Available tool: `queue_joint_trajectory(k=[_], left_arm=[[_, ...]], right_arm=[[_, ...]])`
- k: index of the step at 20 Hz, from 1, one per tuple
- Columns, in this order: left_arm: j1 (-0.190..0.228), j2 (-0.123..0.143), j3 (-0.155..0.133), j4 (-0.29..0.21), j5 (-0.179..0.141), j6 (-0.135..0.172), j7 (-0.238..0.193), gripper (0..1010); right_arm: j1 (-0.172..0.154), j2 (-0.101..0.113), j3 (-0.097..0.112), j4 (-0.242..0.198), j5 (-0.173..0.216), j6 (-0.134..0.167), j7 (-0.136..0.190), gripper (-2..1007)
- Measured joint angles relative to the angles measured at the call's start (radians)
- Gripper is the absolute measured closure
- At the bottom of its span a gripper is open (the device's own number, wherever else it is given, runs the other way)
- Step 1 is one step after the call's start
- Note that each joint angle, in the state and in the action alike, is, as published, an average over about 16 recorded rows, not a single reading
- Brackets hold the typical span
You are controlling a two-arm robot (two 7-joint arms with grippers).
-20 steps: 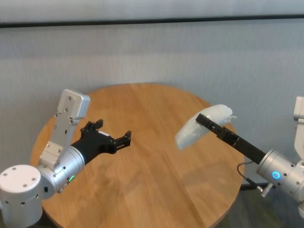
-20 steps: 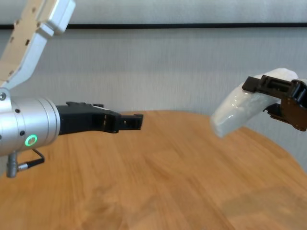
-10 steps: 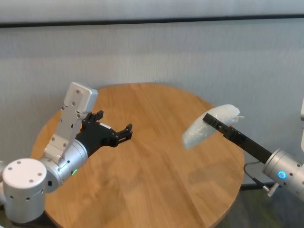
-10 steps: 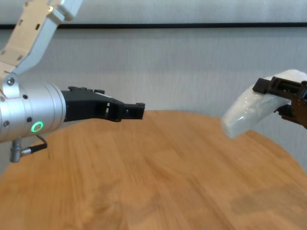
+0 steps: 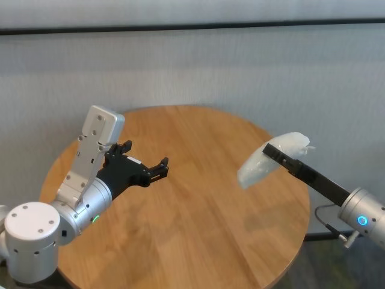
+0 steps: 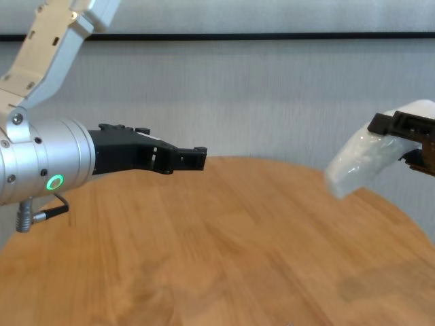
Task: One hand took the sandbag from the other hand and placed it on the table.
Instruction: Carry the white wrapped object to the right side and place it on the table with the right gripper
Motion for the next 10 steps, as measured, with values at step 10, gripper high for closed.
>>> queue_joint_trajectory(k=[10], left_arm=[[-0.001,0.001,0.001,0.000,-0.003,0.000,0.003,10]], right_arm=[[0.029,0.028,-0.007,0.019,-0.078,0.031,-0.030,418]])
